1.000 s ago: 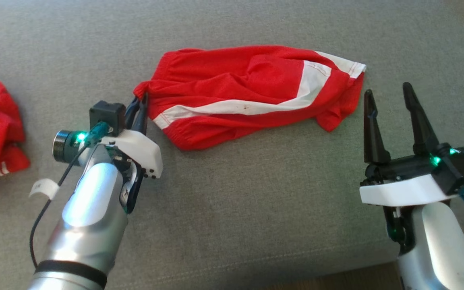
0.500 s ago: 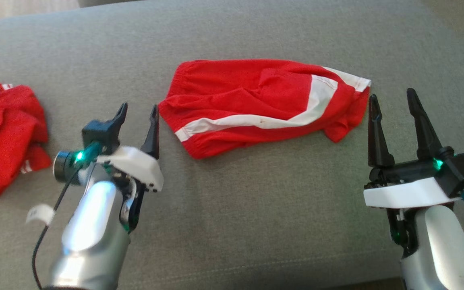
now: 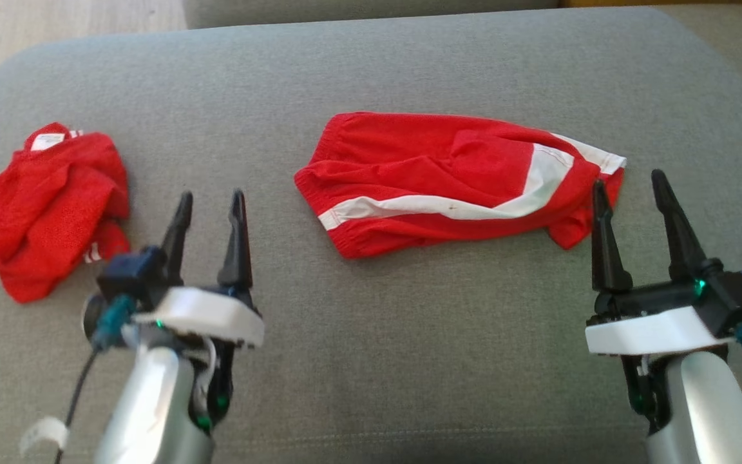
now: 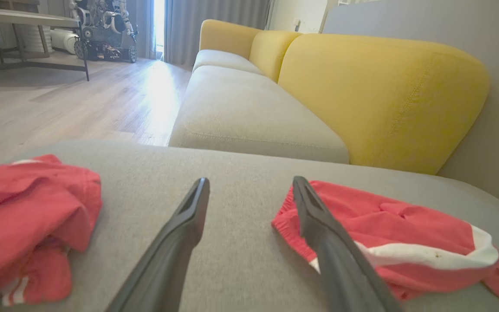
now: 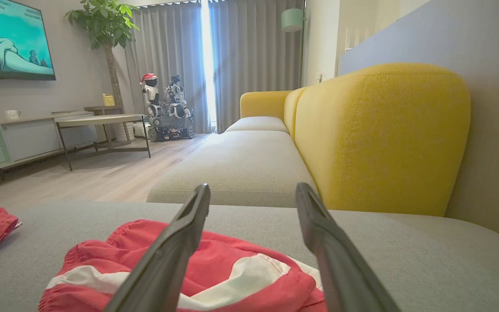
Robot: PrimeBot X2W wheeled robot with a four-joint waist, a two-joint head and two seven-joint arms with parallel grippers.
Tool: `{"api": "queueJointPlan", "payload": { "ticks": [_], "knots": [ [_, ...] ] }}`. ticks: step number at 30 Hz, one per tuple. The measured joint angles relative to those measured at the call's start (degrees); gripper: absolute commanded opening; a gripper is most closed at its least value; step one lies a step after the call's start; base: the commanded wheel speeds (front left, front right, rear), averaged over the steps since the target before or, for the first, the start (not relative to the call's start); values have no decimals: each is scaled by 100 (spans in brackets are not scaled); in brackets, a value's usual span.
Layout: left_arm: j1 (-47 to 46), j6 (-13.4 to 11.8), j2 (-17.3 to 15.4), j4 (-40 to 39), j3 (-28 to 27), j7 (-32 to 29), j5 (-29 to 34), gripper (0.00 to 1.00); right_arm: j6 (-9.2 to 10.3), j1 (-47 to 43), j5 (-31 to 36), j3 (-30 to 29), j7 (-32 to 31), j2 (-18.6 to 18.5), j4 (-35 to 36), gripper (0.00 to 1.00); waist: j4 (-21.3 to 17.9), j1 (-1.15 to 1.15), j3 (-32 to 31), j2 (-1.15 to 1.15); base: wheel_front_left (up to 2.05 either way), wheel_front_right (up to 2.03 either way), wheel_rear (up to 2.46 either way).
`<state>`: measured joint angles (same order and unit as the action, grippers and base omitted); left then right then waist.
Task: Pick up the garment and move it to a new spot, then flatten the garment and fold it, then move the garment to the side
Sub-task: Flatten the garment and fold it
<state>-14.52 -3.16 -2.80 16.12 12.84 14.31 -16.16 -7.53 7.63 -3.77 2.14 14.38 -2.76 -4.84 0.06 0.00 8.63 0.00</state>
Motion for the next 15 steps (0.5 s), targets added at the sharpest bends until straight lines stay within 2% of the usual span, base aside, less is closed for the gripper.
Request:
{"api": "queueJointPlan", "payload": {
  "ticks": [8,15],
  "knots": [
    [369,-226,9,-231,486,0,-311,100,0,39,141,49,0,-34,-311,100,173,0,90,0,0,0,0],
    [298,-291,12,-277,705,0,-365,100,0,956,-44,-11,-447,-588,-1193,100,327,0,309,0,0,0,0]
  ]
}}
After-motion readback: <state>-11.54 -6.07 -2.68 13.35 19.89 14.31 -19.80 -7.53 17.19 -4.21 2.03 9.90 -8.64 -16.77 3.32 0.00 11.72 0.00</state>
